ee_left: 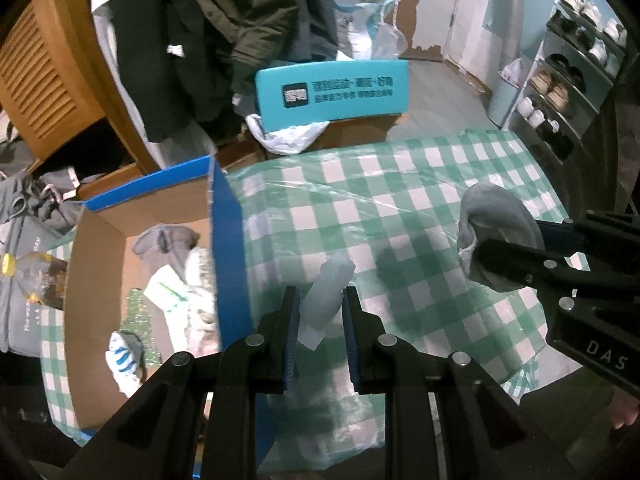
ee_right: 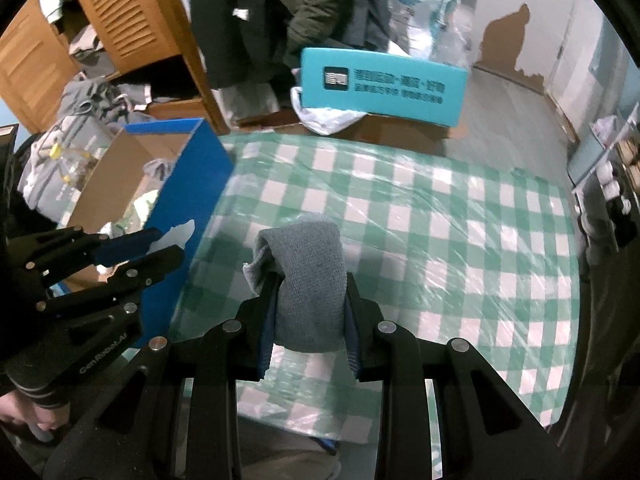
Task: Organize soft objects
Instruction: 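Carry the white piece with the left tool while the right tool carries the grey sock to the box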
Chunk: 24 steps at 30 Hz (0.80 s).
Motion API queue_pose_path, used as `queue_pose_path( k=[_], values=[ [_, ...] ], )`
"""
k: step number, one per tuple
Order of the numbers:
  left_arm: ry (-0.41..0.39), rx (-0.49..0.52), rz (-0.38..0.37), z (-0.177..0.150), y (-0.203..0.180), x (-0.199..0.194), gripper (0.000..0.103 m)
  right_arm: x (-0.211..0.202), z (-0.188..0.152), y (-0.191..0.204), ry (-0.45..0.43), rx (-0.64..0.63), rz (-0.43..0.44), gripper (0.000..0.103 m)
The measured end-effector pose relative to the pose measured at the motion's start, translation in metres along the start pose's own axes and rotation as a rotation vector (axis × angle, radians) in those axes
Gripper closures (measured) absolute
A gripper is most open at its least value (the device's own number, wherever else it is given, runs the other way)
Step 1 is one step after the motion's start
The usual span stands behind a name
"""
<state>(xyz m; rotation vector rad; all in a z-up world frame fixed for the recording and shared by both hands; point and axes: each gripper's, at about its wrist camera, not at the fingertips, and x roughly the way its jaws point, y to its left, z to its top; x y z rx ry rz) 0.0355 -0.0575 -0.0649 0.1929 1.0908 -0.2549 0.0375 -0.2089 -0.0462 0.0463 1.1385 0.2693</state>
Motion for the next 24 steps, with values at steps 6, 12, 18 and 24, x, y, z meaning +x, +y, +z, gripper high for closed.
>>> queue_pose_path(
  k=[6, 12, 18, 24],
  values=[
    [-0.009, -0.043, 0.020, -0.002, 0.023, -0.007, 0.082, 0.001, 0.011, 0.024, -0.007, -0.041, 0.019, 0.075],
    [-0.026, -0.079, 0.041, -0.007, 0.048, -0.017, 0.082, 0.003, 0.023, 0.053, -0.012, -0.081, 0.045, 0.075],
    [-0.023, -0.133, 0.060, -0.017, 0.081, -0.019, 0.082, 0.008, 0.034, 0.081, -0.014, -0.120, 0.072, 0.075],
    [-0.018, -0.206, 0.086, -0.028, 0.118, -0.020, 0.082, 0.021, 0.043, 0.113, 0.004, -0.161, 0.105, 0.075]
  ],
)
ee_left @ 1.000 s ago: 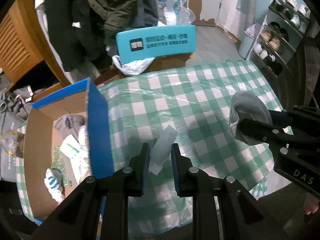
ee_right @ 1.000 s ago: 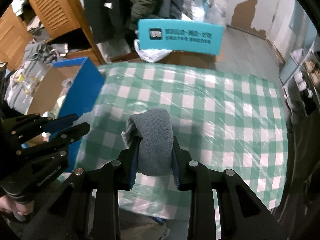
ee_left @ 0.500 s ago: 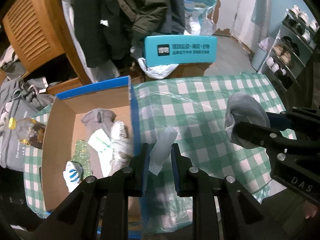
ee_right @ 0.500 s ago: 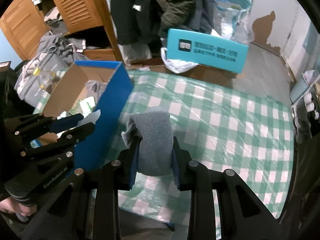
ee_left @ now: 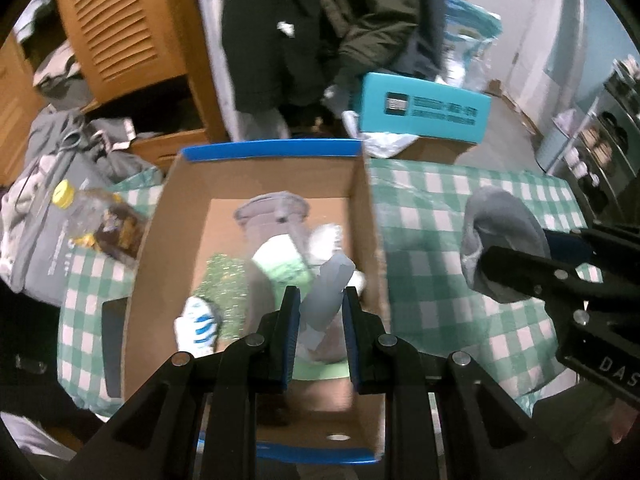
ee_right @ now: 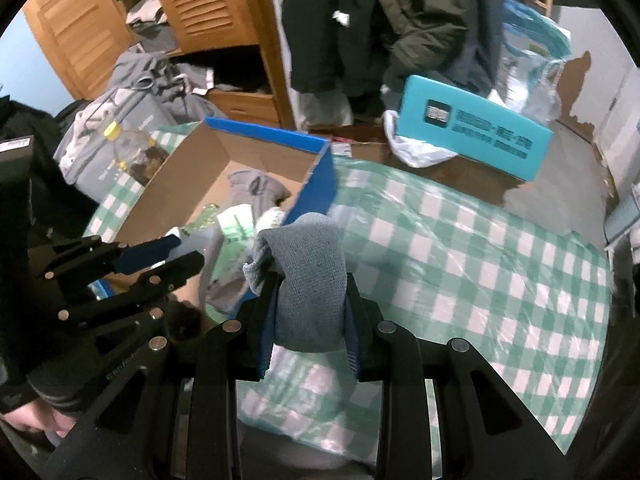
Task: Organize soft objects
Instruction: 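Carry the white piece with the left tool while the right tool carries the grey sock to the box, then open both tools to drop the white piece and grey sock into the box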
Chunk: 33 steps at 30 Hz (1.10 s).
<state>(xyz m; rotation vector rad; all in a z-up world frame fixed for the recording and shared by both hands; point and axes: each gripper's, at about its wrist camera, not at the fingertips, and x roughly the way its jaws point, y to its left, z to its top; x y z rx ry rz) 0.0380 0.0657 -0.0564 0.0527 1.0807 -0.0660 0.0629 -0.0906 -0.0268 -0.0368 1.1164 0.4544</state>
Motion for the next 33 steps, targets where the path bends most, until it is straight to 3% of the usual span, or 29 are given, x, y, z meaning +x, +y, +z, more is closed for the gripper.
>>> queue_pose_path(
  k=[13, 27, 33],
  values=[
    [0.021, -0.092, 0.055, -0.012, 0.063, 0.011, 0.082, 0.034, 0.019, 0.058, 0.053, -0.082, 0.045, 0.075],
    [0.071, -0.153, 0.106, -0.023, 0.094, 0.026, 0.075, 0.062, 0.029, 0.087, 0.095, -0.103, 0.068, 0.071],
    [0.072, -0.136, 0.111, -0.022, 0.090, 0.024, 0.056, 0.059, 0.031, 0.085, 0.086, -0.088, 0.071, 0.061]
  ],
)
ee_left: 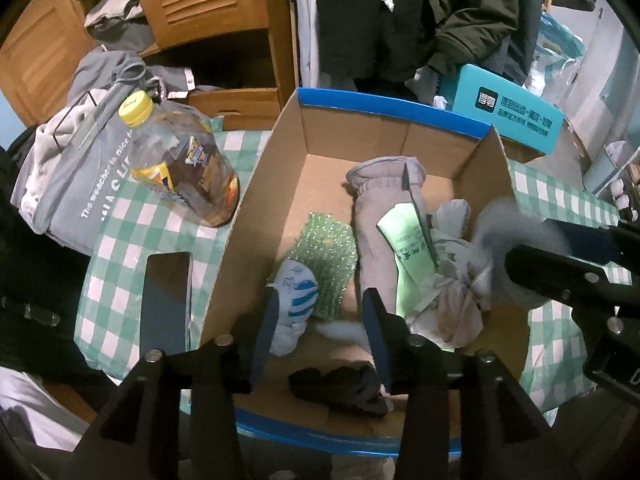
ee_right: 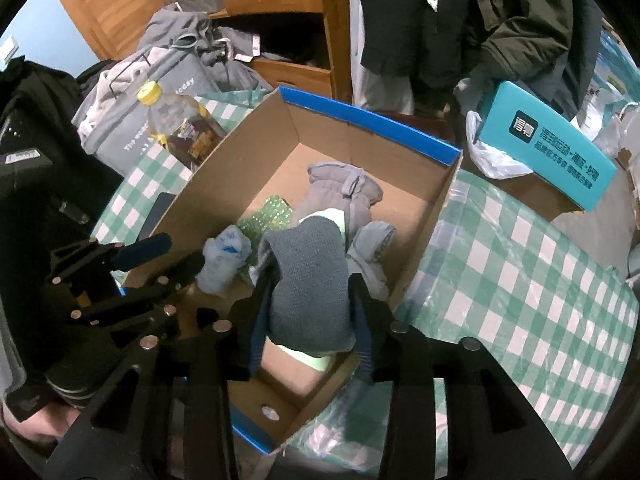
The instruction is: Organize soft objects
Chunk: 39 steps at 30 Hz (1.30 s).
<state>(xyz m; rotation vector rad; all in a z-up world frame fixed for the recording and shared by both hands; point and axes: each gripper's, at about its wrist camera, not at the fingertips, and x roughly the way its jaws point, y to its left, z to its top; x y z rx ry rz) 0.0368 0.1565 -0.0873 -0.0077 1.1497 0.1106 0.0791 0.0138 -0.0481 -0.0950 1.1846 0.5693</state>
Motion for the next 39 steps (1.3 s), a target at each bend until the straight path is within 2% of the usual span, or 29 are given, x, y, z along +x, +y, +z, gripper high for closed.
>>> queue_pose_path(
  k=[2, 3, 6, 7, 9, 17, 21, 26, 28, 31, 39],
  values=[
    [-0.007, 0.012, 0.005, 0.000, -0.004, -0.004, 0.049, -0.002, 0.000, -0.002, -0.003, 0.006, -0.003, 0.053],
    [-0.010, 0.016, 0.011, 0.000, -0.005, -0.005, 0.041, -0.004, 0.000, -0.003, -0.008, 0.011, -0.007, 0.048],
    [-0.026, 0.030, 0.030, 0.000, -0.008, -0.013, 0.030, -0.011, -0.001, -0.006, -0.025, 0.021, -0.031, 0.046],
    [-0.028, 0.033, 0.035, 0.000, -0.009, -0.016, 0.022, -0.013, -0.001, -0.007, -0.029, 0.022, -0.035, 0.046],
    [-0.042, 0.038, 0.048, -0.001, -0.010, -0.021, 0.017, -0.021, -0.002, -0.010, -0.042, 0.032, -0.046, 0.045],
    [-0.076, 0.035, 0.061, -0.001, -0.011, -0.050, 0.016, -0.053, -0.012, -0.017, -0.101, 0.034, -0.077, 0.045],
    [-0.119, 0.032, 0.068, -0.002, -0.015, -0.070, 0.009, -0.069, -0.018, -0.020, -0.135, 0.038, -0.082, 0.044],
    [-0.142, 0.040, 0.072, -0.001, -0.022, -0.088, 0.007, -0.085, -0.026, -0.021, -0.167, 0.034, -0.104, 0.044],
    [-0.144, 0.042, 0.071, -0.002, -0.025, -0.094, 0.002, -0.092, -0.029, -0.023, -0.182, 0.033, -0.114, 0.044],
    [-0.168, 0.059, 0.070, -0.006, -0.034, -0.104, 0.001, -0.100, -0.034, -0.026, -0.201, 0.039, -0.125, 0.044],
    [-0.173, 0.079, 0.041, -0.014, -0.049, -0.115, 0.001, -0.114, -0.044, -0.034, -0.234, 0.067, -0.143, 0.044]
  ],
)
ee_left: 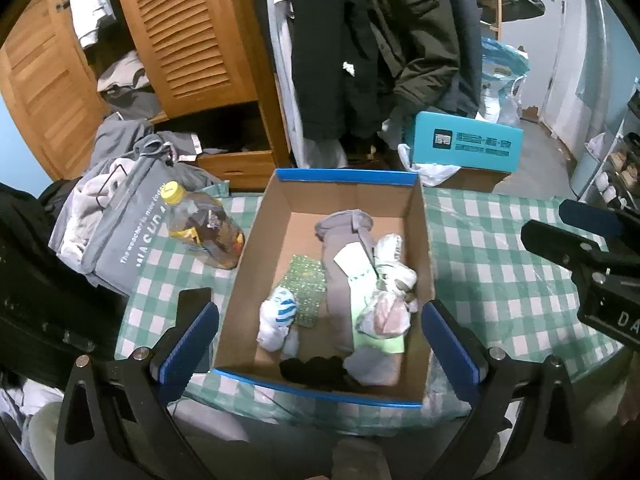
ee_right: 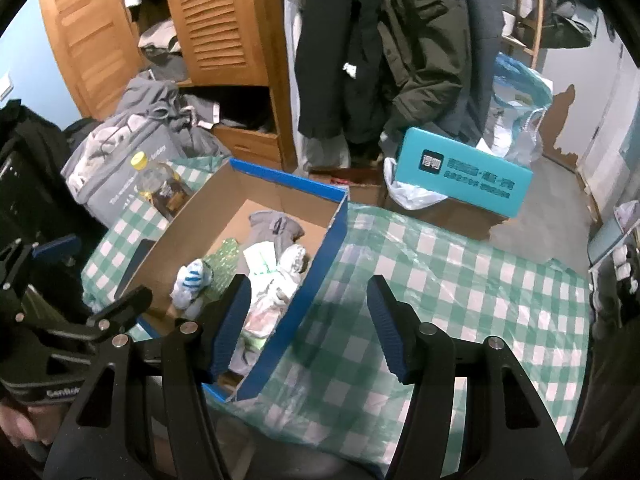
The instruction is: Organize soft objects
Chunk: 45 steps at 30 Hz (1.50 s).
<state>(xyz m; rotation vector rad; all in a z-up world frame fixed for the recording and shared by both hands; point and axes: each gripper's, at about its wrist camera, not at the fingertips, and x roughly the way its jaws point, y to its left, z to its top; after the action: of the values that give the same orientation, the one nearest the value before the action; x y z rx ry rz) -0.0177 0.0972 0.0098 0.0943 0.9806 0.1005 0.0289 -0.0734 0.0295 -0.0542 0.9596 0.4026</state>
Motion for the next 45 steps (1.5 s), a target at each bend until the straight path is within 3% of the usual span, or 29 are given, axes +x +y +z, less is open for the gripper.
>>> queue_pose_path(
  k=[45],
  values=[
    [-0.005, -0.003, -0.020, -0.005, -0.017, -0.022, 0.001, -0.019, -0.011, -0.012, -0.036, 0.012, -0.031, 0.043]
  ],
)
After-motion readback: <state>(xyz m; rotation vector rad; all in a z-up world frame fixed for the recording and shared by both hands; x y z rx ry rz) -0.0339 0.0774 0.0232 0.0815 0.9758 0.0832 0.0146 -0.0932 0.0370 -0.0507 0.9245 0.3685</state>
